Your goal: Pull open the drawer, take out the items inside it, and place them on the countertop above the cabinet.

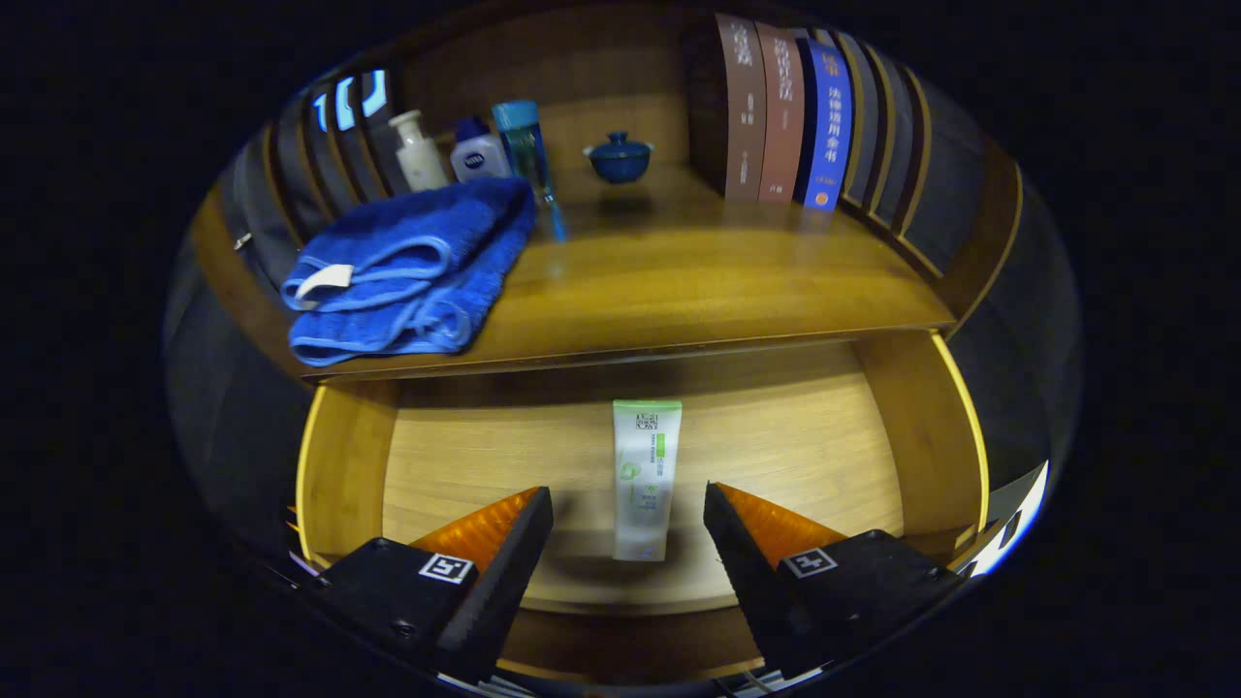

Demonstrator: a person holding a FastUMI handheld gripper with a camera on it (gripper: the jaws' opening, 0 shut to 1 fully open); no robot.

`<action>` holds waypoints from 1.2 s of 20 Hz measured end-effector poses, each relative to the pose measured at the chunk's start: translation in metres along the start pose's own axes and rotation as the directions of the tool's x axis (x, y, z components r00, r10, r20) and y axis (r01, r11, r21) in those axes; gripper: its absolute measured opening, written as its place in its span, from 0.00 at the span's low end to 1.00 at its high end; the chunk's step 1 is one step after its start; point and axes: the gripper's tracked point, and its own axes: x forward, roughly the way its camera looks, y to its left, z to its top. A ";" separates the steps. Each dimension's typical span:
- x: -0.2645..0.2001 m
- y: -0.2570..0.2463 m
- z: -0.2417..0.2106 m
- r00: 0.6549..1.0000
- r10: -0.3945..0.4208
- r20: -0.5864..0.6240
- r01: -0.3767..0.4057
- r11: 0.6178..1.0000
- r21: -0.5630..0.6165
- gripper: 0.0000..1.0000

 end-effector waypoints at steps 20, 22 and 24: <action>0.052 -0.012 -0.045 0.970 -0.016 -0.242 0.013 1.000 -0.015 0.44; 0.036 -0.011 -0.044 0.979 0.004 -0.203 -0.005 1.000 -0.001 0.44; 0.018 -0.011 -0.045 0.985 0.023 -0.173 -0.022 1.000 0.009 0.44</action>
